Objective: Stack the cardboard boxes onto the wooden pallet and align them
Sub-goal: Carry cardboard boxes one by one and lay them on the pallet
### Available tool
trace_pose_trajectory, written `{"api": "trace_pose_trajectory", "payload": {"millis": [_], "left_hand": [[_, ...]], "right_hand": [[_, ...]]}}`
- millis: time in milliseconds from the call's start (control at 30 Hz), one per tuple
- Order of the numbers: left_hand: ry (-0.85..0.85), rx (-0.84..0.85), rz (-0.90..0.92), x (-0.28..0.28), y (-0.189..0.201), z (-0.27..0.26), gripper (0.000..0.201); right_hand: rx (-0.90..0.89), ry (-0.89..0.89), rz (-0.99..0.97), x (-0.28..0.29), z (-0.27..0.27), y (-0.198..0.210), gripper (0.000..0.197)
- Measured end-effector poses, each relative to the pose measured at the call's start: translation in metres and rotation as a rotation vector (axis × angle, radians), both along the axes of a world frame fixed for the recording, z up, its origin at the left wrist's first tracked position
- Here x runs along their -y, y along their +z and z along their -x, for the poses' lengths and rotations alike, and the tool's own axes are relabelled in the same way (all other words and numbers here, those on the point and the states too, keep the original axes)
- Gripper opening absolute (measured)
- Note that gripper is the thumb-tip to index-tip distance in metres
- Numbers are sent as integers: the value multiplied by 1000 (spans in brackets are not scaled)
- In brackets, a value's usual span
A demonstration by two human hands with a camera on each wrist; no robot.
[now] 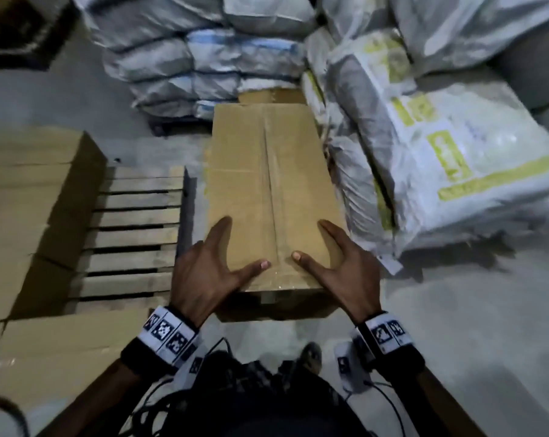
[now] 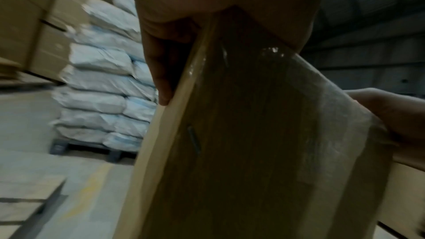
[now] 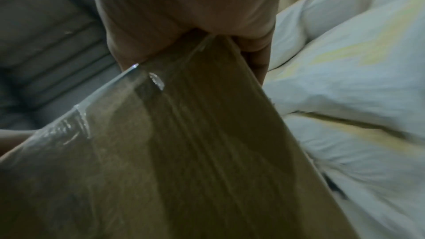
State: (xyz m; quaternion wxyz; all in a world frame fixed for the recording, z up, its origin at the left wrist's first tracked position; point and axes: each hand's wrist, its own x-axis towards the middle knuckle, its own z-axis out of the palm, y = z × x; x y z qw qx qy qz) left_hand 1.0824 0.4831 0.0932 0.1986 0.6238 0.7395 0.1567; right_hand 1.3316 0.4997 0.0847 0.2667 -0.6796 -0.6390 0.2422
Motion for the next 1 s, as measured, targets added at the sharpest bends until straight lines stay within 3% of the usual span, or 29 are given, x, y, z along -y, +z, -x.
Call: {"api": "trace_pose_trajectory", "payload": {"millis": [167,433,600,800,1000], "left_hand": [[236,-68,12,-9,-7,-21,114],[579,11,69,-31,-29,0,111],[781,81,107,-57,-66,42,119],[970,169,94,-92,-84,103,114],[1144,225,66,-112,-107,149,110]], "right_hand": [[0,285,36,-73,-12,-11,98],[78,636,64,-170,47,-22,97],[78,805,66,-229,116,-36,98],[161,987,102,-297,219,-47,97],[159,1131,151,-336,300,-83,98]]}}
